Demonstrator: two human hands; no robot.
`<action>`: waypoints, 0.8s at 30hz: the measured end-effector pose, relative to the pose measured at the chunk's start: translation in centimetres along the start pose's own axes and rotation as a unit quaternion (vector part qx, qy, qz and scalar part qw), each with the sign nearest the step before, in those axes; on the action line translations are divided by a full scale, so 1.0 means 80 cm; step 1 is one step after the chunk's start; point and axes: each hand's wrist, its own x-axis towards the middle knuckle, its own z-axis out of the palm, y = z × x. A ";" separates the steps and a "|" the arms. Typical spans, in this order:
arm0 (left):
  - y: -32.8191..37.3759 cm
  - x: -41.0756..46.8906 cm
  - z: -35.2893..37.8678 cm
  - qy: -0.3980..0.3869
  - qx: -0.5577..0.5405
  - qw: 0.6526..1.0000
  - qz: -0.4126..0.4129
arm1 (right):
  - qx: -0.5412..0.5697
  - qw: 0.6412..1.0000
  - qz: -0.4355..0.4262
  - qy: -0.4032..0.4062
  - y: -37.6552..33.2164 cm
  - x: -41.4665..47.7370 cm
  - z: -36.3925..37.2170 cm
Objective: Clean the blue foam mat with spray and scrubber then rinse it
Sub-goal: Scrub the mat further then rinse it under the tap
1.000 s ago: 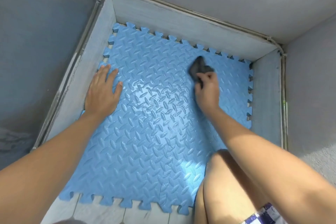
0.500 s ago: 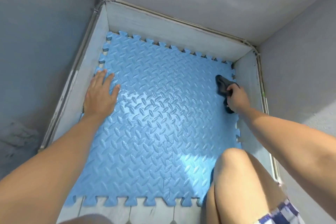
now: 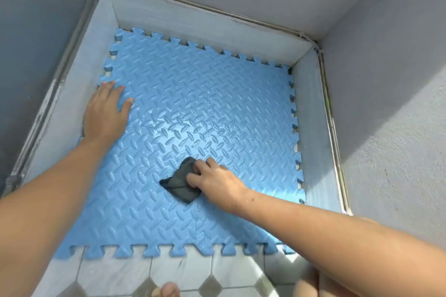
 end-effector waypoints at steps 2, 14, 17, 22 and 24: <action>0.006 -0.018 0.000 0.001 0.003 1.000 -0.008 | 0.004 0.997 0.062 0.052 0.045 0.005 -0.010; -0.046 -0.220 -0.060 -0.058 0.022 0.996 0.065 | 0.116 0.859 0.424 0.262 0.194 0.111 -0.061; -0.043 -0.217 -0.061 -0.049 0.006 0.997 0.054 | 0.084 0.933 0.256 0.240 0.084 0.143 -0.037; -0.043 -0.222 -0.063 -0.033 -0.003 0.998 0.053 | -0.027 0.977 -0.201 0.063 -0.066 0.061 0.031; -0.042 -0.221 -0.064 -0.030 -0.004 0.998 0.050 | -0.068 0.927 -0.368 -0.028 -0.070 0.014 0.046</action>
